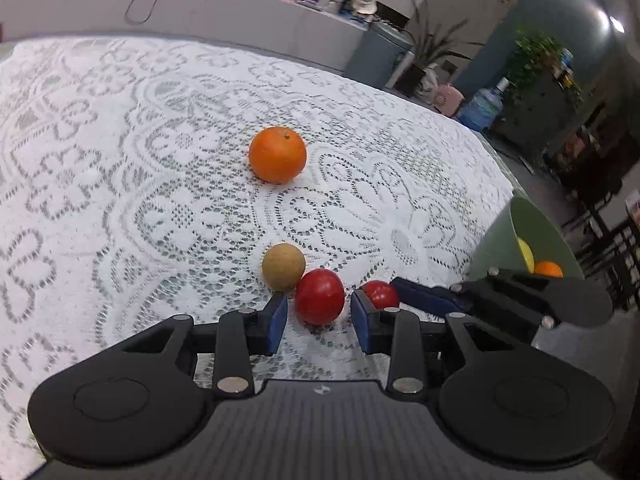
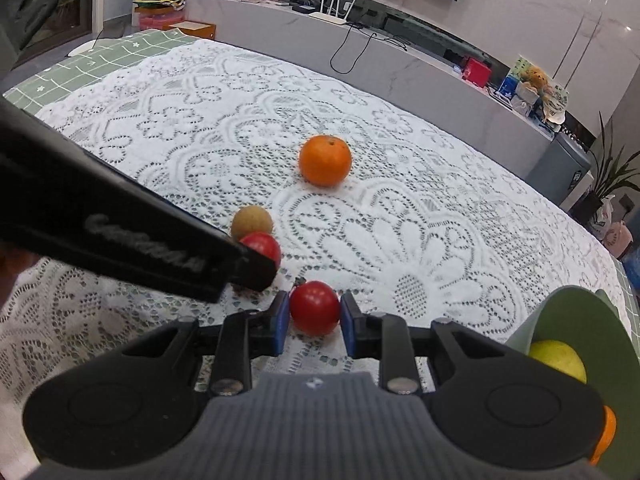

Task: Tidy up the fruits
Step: 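Grasp a red tomato with the left gripper while the right gripper grasps another tomato, then carry both tomatoes over the green colander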

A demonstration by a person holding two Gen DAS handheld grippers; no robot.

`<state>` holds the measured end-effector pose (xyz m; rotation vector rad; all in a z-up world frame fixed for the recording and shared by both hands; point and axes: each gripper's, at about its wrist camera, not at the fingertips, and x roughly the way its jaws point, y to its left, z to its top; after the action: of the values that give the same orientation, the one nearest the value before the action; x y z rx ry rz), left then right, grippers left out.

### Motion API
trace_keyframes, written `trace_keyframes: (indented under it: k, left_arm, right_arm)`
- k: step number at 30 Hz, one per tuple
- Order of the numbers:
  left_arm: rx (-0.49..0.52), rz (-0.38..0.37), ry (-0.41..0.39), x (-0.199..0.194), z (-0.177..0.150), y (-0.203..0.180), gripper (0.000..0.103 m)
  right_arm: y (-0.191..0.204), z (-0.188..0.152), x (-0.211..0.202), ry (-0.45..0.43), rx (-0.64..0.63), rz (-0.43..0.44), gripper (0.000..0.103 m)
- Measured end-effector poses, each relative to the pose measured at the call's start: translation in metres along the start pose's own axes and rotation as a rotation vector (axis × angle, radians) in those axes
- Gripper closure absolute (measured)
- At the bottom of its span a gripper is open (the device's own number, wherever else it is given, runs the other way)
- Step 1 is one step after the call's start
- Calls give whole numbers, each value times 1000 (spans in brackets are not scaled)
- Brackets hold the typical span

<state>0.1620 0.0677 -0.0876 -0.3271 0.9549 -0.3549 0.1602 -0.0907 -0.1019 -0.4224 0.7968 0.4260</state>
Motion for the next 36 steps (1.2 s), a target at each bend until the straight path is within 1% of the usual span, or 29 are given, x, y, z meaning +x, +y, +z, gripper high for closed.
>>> trace_keyframes:
  k: [2,4,6,9,12,14,21,24,28,32,36]
  left_arm:
    - [-10,15,-11,2,0,-2,64]
    - [-4,49,-21,4,-1,-5,64]
    - [4,65,-34,6,-3,-7,64]
    - [12,75,-42,7,-3,-9,66]
    - [25,73,-43,7,-3,-10,72]
    - [30,77,-42,6,-3,-11,73]
    - [11,74,-50,0,-3,-9,73]
    - [11,69,-78,-12,-3,-11,73]
    - [13,77,-128,-31,-6,-14,73]
    - [13,102,-164,-49,-10,-18,73]
    - [43,121,-195,-62,-12,-29,73]
  right_arm:
    - [1,0,0,0,-6,-3,79]
    - [2,0,0,0,-10,-5,79]
    - [2,0,0,0,-10,-6,79]
    - [3,-1,1,8,-12,-11,76]
    - [3,-2,1,15,-5,-10,75]
    - [1,-2,2,19,7,-4,78]
    - [-1,-3,0,16,31,7,79]
    - [-5,-3,-8,-11,53,11,79]
    - [-7,-4,-25,-72,82,16,79]
    - [-8,-7,-48,-143,104,20,79]
    - [-7,-8,-68,-194,110,8,79]
